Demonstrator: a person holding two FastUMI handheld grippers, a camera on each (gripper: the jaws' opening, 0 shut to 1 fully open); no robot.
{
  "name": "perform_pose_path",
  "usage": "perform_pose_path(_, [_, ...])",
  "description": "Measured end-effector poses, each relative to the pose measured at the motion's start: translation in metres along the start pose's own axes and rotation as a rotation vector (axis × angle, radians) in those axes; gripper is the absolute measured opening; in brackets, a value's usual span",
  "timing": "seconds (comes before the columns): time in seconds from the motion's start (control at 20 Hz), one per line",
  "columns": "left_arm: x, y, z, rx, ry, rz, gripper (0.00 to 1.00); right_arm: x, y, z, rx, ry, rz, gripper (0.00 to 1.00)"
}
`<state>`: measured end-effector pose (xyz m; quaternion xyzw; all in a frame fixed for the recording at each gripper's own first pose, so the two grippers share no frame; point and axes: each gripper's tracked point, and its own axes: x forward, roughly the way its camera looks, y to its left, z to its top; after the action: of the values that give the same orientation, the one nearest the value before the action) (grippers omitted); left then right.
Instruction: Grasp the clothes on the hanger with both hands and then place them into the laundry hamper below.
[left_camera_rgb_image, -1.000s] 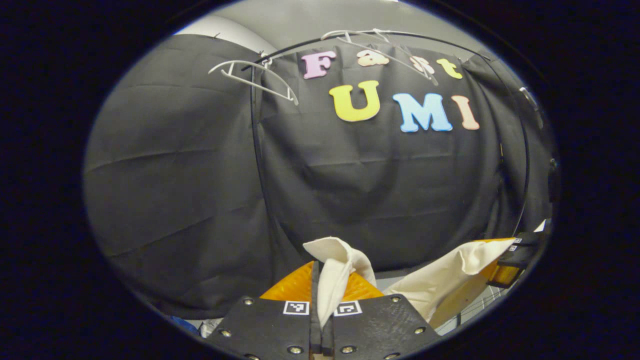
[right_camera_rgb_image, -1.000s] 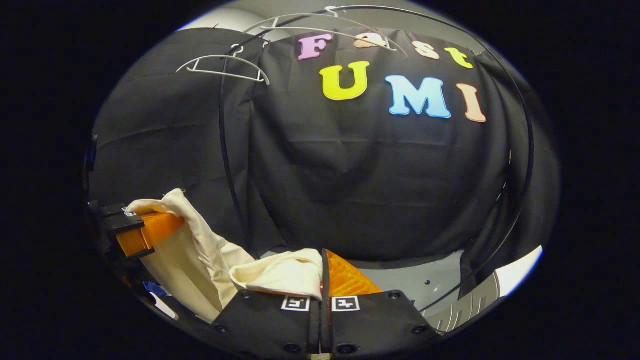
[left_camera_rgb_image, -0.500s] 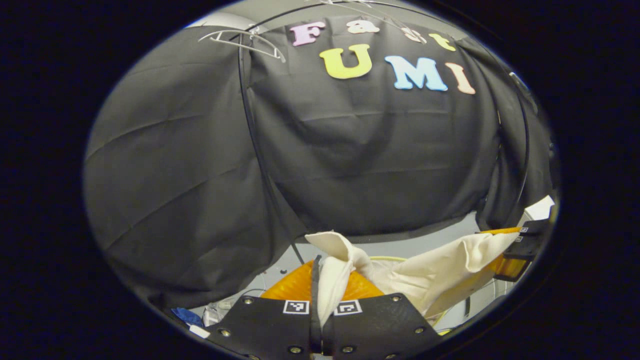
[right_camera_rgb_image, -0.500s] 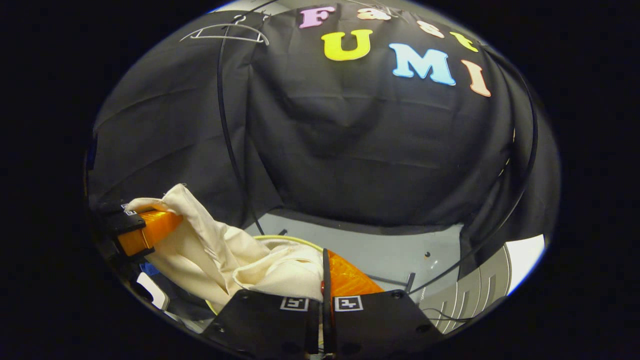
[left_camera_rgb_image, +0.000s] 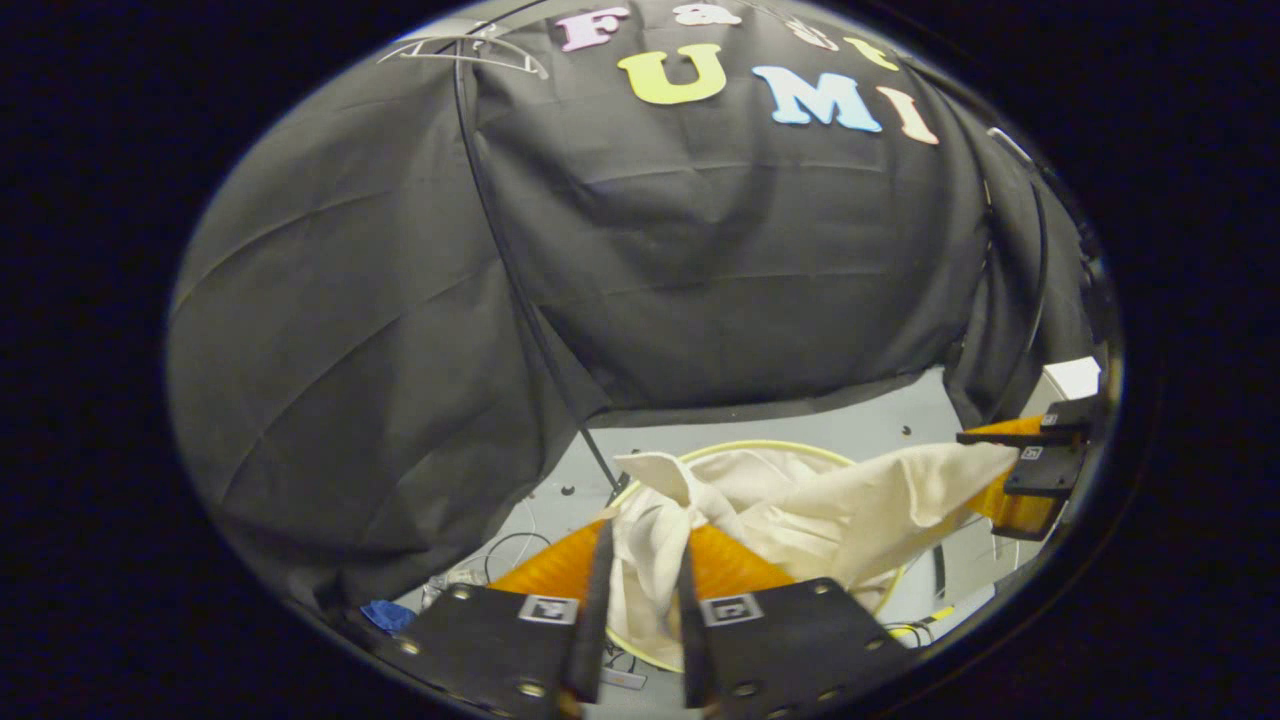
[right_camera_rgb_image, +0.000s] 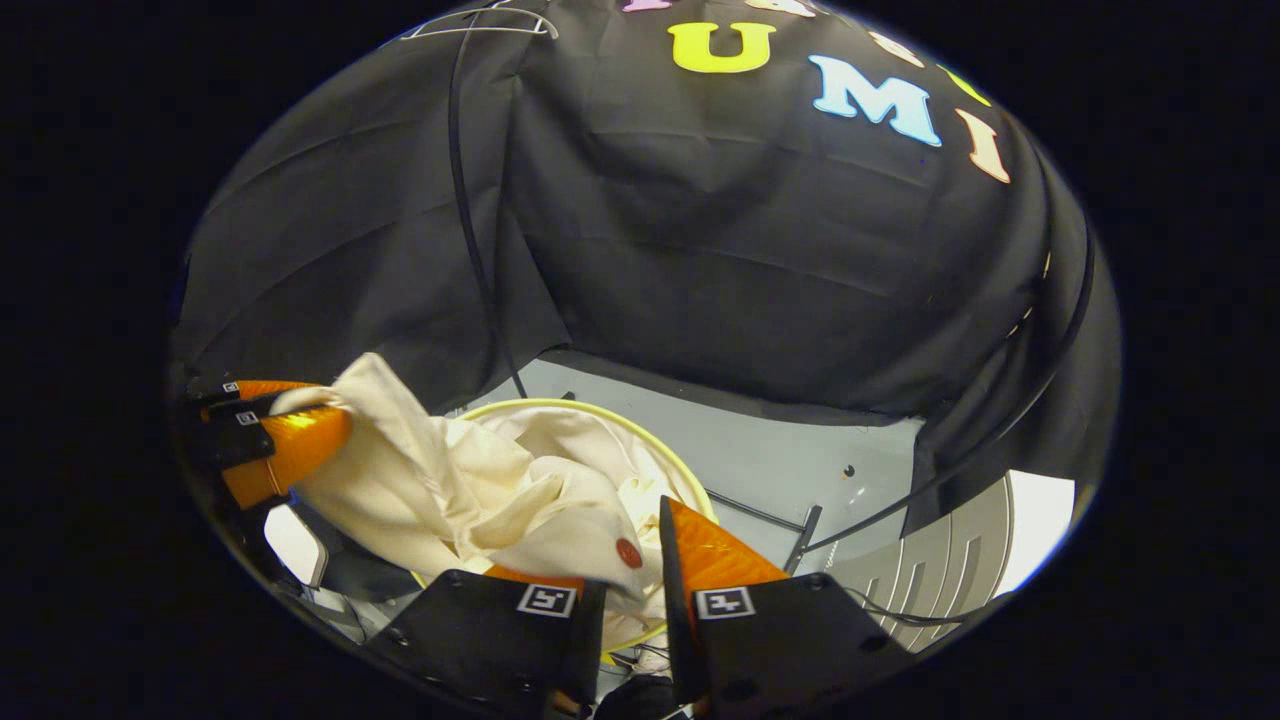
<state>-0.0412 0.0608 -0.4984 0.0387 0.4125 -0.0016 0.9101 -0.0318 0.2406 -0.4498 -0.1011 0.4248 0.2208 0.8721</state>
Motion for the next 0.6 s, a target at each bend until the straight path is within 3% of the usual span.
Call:
perform_pose_path(0.05, [-0.008, 0.002, 0.004, 0.013, -0.005, -0.001, 0.44, -0.007, -0.001, 0.006, -0.019, 0.001, 0.010, 0.38])
perform_pose_path(0.15, [-0.026, 0.005, 0.009, 0.037, -0.017, -0.001, 0.80, -0.020, 0.001, 0.009, -0.042, 0.000, 0.035, 0.68])
perform_pose_path(0.2, [-0.033, 0.006, 0.013, 0.040, -0.021, -0.004, 0.89, -0.031, 0.000, 0.014, -0.053, -0.008, 0.032, 0.83])
perform_pose_path(0.25, [-0.041, 0.008, 0.019, 0.040, -0.030, -0.003, 0.90, -0.039, -0.003, 0.021, -0.063, -0.018, 0.028, 0.99])
perform_pose_path(0.6, [-0.110, 0.017, 0.109, 0.042, -0.209, 0.007, 0.90, -0.114, -0.028, 0.099, -0.040, -0.220, -0.025, 0.98])
